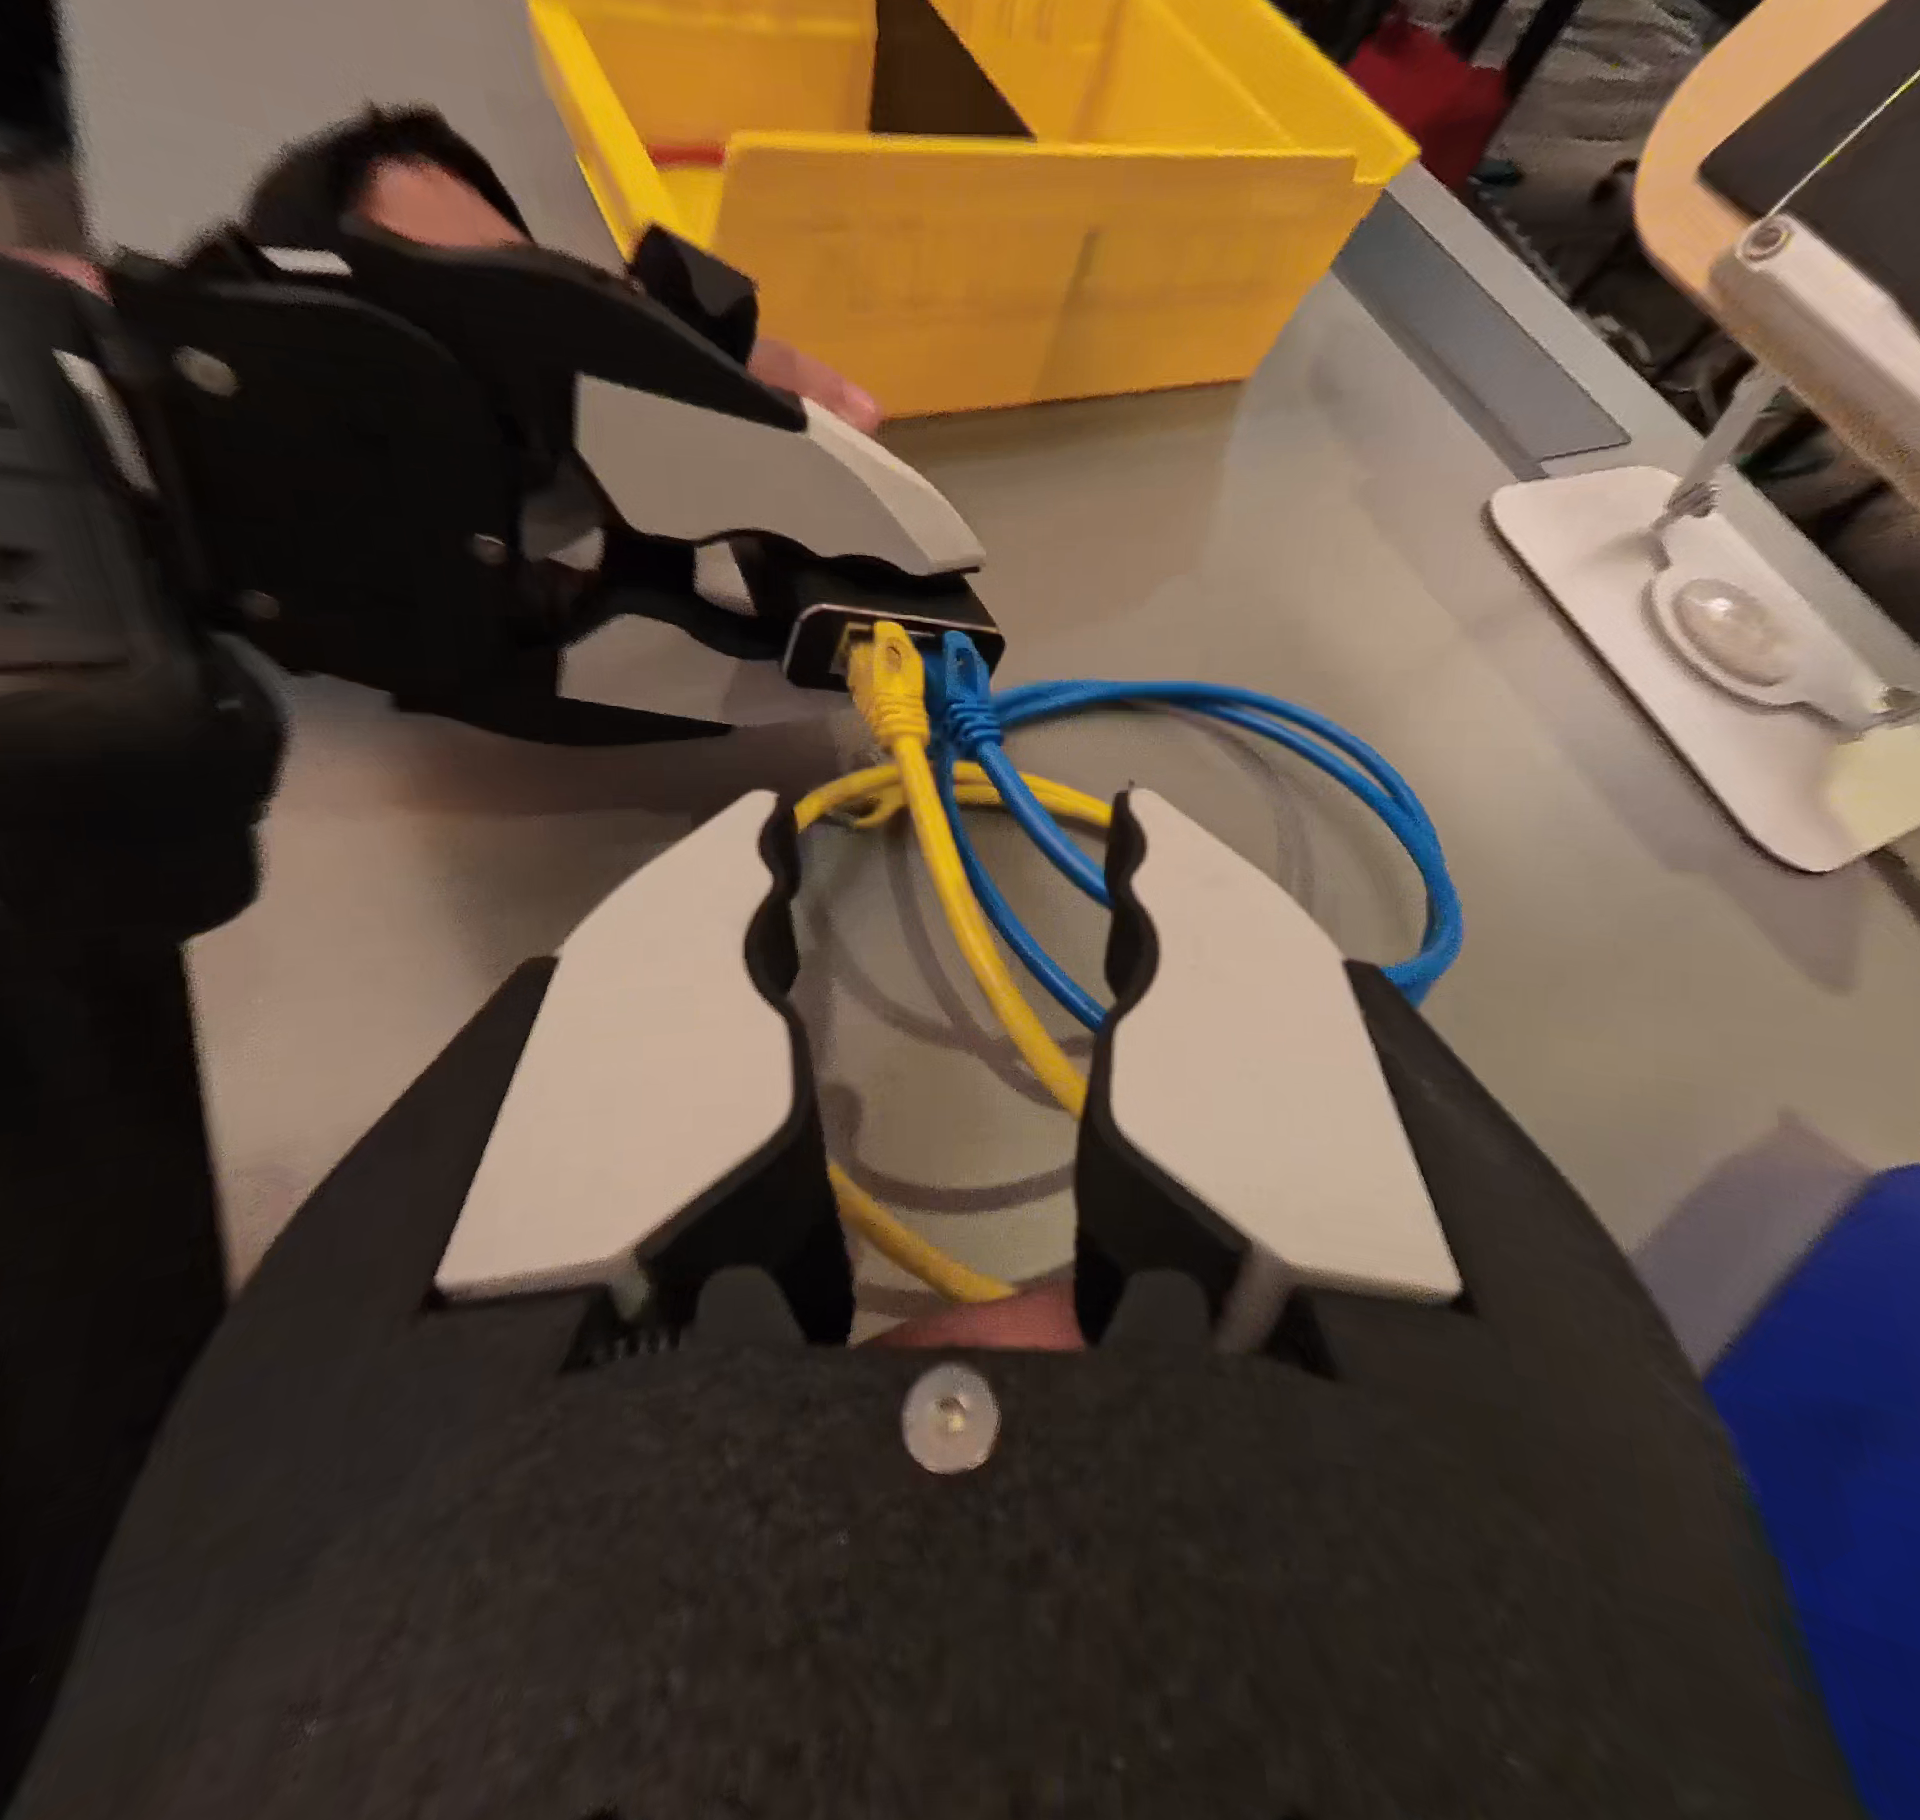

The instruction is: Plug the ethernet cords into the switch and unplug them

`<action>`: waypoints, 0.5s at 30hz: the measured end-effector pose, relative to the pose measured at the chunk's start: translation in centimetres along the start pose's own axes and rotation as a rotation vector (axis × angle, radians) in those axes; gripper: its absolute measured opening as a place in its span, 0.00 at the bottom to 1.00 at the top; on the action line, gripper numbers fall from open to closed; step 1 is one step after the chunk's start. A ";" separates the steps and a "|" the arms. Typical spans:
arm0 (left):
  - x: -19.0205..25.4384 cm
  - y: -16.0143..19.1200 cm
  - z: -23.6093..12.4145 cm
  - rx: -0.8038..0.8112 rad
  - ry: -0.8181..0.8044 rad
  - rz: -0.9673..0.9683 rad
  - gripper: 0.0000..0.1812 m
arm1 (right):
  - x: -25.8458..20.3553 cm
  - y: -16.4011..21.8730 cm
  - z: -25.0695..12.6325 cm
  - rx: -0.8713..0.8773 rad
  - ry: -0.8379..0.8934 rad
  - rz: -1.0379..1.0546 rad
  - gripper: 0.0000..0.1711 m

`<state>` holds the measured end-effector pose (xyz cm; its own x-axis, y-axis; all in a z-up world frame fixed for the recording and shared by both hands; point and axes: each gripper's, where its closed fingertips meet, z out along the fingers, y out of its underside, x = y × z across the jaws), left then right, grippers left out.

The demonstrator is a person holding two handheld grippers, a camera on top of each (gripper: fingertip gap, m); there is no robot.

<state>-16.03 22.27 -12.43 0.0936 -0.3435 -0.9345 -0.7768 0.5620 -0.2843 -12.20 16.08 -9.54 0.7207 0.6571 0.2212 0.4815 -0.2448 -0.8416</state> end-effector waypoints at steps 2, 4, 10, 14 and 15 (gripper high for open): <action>0.3 -0.9 -0.3 0.022 -0.006 0.030 0.14 | -0.2 1.2 1.4 -0.073 0.046 -0.076 0.31; 0.8 -1.6 -0.7 0.031 -0.006 0.071 0.15 | 0.0 2.7 2.0 -0.146 0.091 -0.178 0.11; 1.0 -1.7 -1.8 0.149 0.126 -0.095 0.28 | -0.7 4.3 0.7 -0.116 -0.076 -0.213 0.03; 2.0 0.3 -2.8 0.221 0.307 -0.256 0.25 | -0.2 5.0 -0.4 -0.060 -0.135 -0.167 0.03; 2.3 0.5 -3.2 0.245 0.369 -0.321 0.26 | -0.6 4.7 -0.8 -0.019 -0.179 -0.145 0.03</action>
<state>-18.21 19.36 -14.03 0.0432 -0.7430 -0.6679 -0.5732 0.5292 -0.6256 -9.92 13.96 -13.23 0.5440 0.8018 0.2472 0.5846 -0.1509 -0.7972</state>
